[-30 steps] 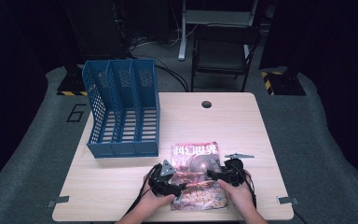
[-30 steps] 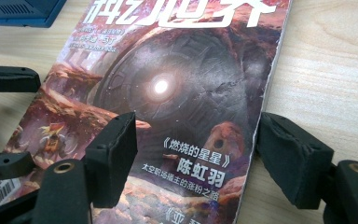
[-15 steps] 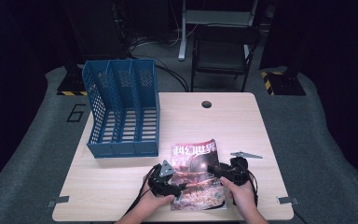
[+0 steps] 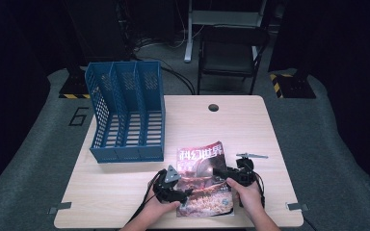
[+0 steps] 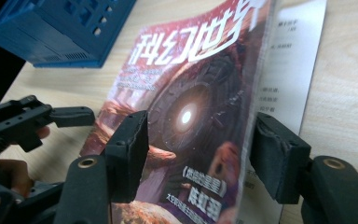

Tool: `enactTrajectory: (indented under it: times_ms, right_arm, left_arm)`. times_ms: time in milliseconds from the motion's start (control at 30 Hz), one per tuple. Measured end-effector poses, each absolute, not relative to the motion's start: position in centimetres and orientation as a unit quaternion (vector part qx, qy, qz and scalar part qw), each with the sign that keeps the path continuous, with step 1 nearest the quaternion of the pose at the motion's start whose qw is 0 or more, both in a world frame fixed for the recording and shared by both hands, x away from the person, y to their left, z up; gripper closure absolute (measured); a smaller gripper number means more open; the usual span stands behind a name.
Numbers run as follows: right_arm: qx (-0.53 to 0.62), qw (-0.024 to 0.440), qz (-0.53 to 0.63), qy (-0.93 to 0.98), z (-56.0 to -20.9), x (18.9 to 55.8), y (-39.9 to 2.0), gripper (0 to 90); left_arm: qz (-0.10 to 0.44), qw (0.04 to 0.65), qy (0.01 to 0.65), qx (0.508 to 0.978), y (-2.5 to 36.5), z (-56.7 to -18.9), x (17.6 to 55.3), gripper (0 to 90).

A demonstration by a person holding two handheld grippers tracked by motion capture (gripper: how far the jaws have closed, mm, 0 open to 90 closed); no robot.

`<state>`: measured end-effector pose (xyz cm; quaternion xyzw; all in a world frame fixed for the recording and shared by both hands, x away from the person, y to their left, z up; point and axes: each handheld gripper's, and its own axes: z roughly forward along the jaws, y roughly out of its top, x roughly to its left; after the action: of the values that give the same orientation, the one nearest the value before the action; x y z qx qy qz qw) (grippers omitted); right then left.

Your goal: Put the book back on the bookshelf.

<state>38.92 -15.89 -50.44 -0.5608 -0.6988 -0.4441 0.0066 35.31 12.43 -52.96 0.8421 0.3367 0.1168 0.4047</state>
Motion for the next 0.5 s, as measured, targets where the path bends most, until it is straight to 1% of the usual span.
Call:
enactTrajectory:
  times_ms: [133, 167, 333, 500]
  right_arm:
    - [-0.557, 0.007, -0.414, -0.720, -50.89, 39.23, -15.27, 39.4]
    - [-0.550, -0.001, -0.412, -0.727, -51.05, 39.38, -15.29, 39.4]
    - [-0.554, 0.012, -0.412, -0.723, -50.91, 39.27, -15.25, 42.1]
    - [-0.541, 0.016, -0.398, -0.740, -50.86, 38.96, -14.78, 42.1]
  left_arm:
    - [0.116, 0.403, 0.337, 0.843, 12.44, -52.93, 35.30, 18.0]
    - [0.116, 0.403, 0.337, 0.843, 12.44, -52.93, 35.30, 18.0]
    - [0.116, 0.403, 0.337, 0.843, 12.44, -52.93, 35.30, 18.0]
    - [0.117, 0.404, 0.337, 0.842, 12.44, -52.95, 35.31, 18.0]
